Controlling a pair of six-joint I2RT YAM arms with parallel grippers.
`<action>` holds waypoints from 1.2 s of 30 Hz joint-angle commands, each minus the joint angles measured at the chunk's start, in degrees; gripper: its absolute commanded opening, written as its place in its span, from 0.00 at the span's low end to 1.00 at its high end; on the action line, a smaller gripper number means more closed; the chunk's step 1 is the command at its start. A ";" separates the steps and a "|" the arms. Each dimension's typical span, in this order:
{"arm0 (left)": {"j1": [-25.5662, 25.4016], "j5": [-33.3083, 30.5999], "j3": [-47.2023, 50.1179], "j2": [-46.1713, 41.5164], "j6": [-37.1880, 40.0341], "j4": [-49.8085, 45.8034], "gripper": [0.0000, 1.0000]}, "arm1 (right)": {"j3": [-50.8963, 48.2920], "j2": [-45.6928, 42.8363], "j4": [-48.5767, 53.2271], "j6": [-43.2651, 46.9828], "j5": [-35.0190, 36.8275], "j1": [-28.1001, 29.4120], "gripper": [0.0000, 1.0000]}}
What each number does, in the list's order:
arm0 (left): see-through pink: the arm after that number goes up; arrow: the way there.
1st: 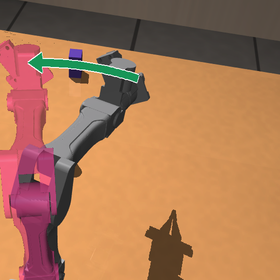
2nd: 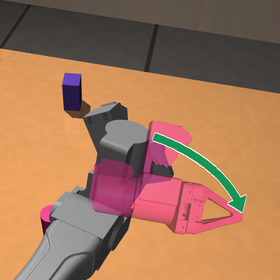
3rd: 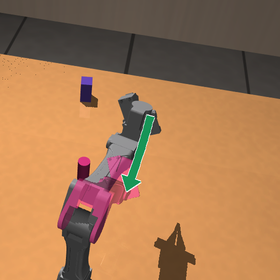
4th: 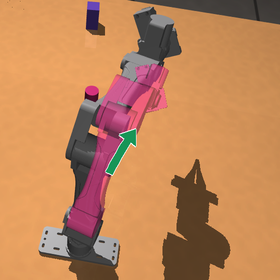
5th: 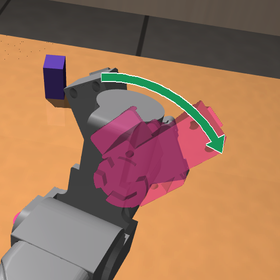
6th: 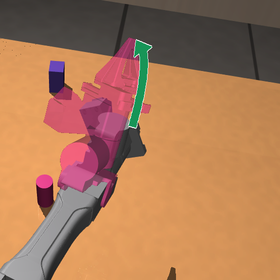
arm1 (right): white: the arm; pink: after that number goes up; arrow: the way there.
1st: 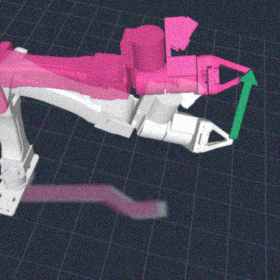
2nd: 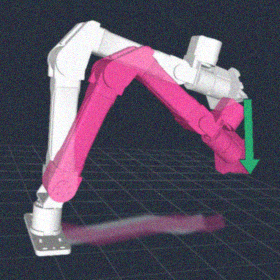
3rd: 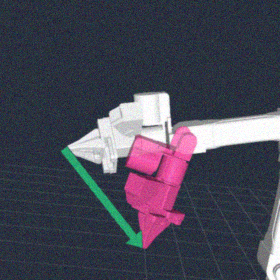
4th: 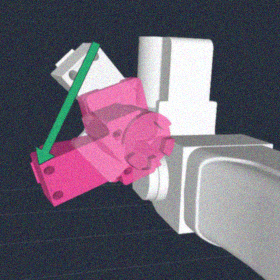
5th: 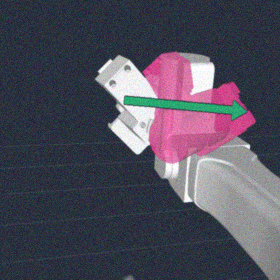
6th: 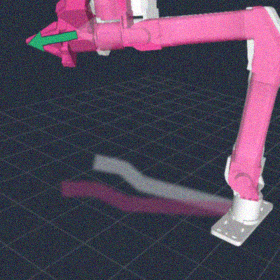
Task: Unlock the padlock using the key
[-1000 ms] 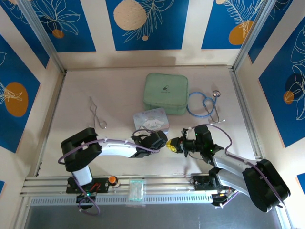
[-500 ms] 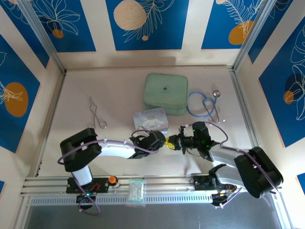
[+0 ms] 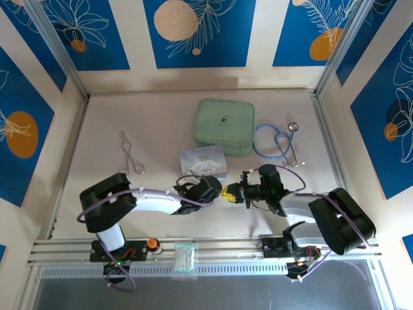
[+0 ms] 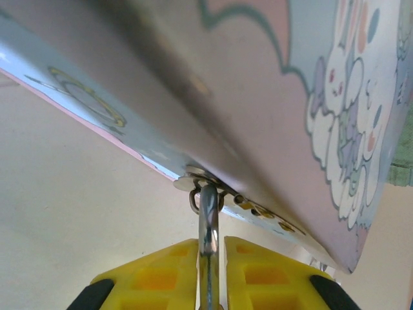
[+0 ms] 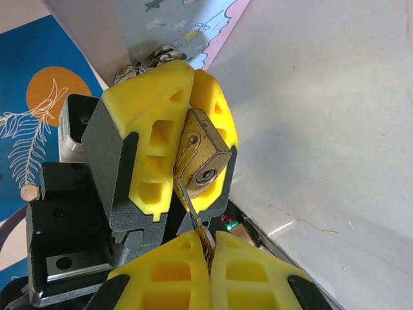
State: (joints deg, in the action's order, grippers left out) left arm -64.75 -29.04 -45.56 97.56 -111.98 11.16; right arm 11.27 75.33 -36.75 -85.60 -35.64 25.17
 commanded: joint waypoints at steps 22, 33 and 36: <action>1.29 -2.86 1.44 -1.70 3.04 7.38 0.00 | -0.59 5.24 -6.74 -0.81 -1.84 0.58 0.00; 2.02 -3.35 1.28 -1.97 4.31 6.43 0.00 | -1.95 3.21 -4.67 -0.28 -0.84 0.24 0.00; 2.09 -2.56 1.18 -1.20 4.50 7.44 0.00 | -1.70 2.57 -3.49 0.26 -0.92 0.23 0.00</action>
State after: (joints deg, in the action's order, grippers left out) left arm -63.37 -29.26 -44.07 97.21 -108.95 14.59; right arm 10.02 78.98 -42.06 -85.97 -36.03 25.52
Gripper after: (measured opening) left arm 0.139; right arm 0.053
